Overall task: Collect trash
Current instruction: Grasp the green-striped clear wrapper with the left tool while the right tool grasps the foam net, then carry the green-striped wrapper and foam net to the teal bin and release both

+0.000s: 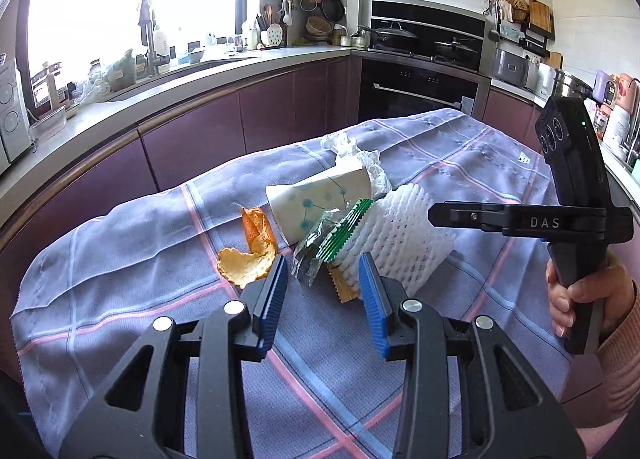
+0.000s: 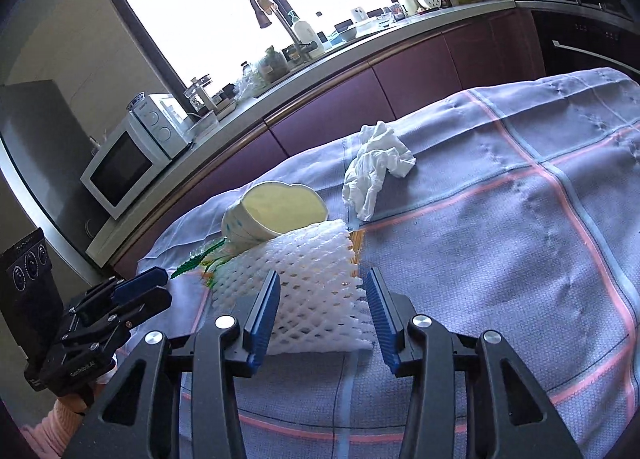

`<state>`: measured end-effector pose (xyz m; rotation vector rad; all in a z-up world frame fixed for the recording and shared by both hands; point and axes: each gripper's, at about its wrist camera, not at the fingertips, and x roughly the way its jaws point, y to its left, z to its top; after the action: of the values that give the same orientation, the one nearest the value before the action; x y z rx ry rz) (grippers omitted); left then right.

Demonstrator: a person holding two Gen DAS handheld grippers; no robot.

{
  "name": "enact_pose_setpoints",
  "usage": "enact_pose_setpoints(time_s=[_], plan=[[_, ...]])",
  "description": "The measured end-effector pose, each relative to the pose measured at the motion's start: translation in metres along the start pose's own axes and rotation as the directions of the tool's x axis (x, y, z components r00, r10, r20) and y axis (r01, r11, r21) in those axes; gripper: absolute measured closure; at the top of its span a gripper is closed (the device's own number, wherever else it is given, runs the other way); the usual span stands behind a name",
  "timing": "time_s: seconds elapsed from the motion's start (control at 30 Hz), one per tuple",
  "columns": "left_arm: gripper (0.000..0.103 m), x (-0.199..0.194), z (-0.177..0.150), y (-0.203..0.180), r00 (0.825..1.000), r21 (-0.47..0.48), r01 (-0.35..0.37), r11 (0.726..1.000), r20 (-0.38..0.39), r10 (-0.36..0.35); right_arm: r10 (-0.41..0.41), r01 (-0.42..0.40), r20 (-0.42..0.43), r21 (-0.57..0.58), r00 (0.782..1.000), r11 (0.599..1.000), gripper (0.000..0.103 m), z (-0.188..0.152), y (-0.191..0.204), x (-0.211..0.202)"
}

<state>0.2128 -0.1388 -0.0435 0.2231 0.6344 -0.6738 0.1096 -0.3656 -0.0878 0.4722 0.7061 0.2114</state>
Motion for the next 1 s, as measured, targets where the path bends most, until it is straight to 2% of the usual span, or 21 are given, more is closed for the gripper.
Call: enact_pose_setpoints(time_s=[0.3, 0.37, 0.4, 0.53, 0.57, 0.63, 0.77, 1.0], plan=[[0.067, 0.023, 0.019, -0.001, 1.0, 0.014, -0.005, 1.0, -0.012, 0.005, 0.065, -0.064, -0.032, 0.023, 0.997, 0.998, 0.057, 0.003, -0.002, 0.011], [0.074, 0.024, 0.019, 0.0, 1.0, 0.011, 0.009, 1.0, -0.017, -0.009, 0.076, -0.075, -0.039, 0.025, 0.996, 0.997, 0.058, 0.003, -0.001, 0.012], [0.079, 0.025, 0.019, 0.0, 1.0, 0.013, 0.014, 1.0, -0.019, -0.014, 0.08, -0.079, -0.039, 0.022, 0.996, 0.997, 0.06, 0.002, 0.0, 0.012], [0.087, 0.024, 0.017, -0.003, 1.0, 0.023, 0.016, 1.0, -0.015, -0.016, 0.09, -0.089, -0.032, 0.015, 0.995, 0.996, 0.079, 0.0, 0.001, 0.008], [0.087, 0.022, 0.016, -0.004, 1.0, 0.023, 0.015, 1.0, -0.012, -0.014, 0.092, -0.091, -0.031, 0.015, 0.995, 0.996, 0.086, 0.001, 0.002, 0.007], [0.089, 0.018, 0.015, -0.004, 1.0, 0.017, 0.021, 1.0, -0.005, -0.02, 0.093, -0.093, -0.025, 0.01, 0.995, 0.996, 0.092, -0.001, 0.004, 0.004], [0.091, 0.005, 0.012, -0.004, 1.0, 0.005, 0.026, 1.0, 0.017, -0.026, 0.095, -0.095, -0.006, -0.02, 0.995, 0.995, 0.098, -0.002, 0.011, -0.006], [0.091, -0.027, 0.007, 0.008, 0.997, -0.037, 0.034, 0.999, 0.067, -0.031, 0.132, -0.13, 0.033, -0.064, 0.991, 0.989, 0.098, -0.002, 0.024, -0.028]])
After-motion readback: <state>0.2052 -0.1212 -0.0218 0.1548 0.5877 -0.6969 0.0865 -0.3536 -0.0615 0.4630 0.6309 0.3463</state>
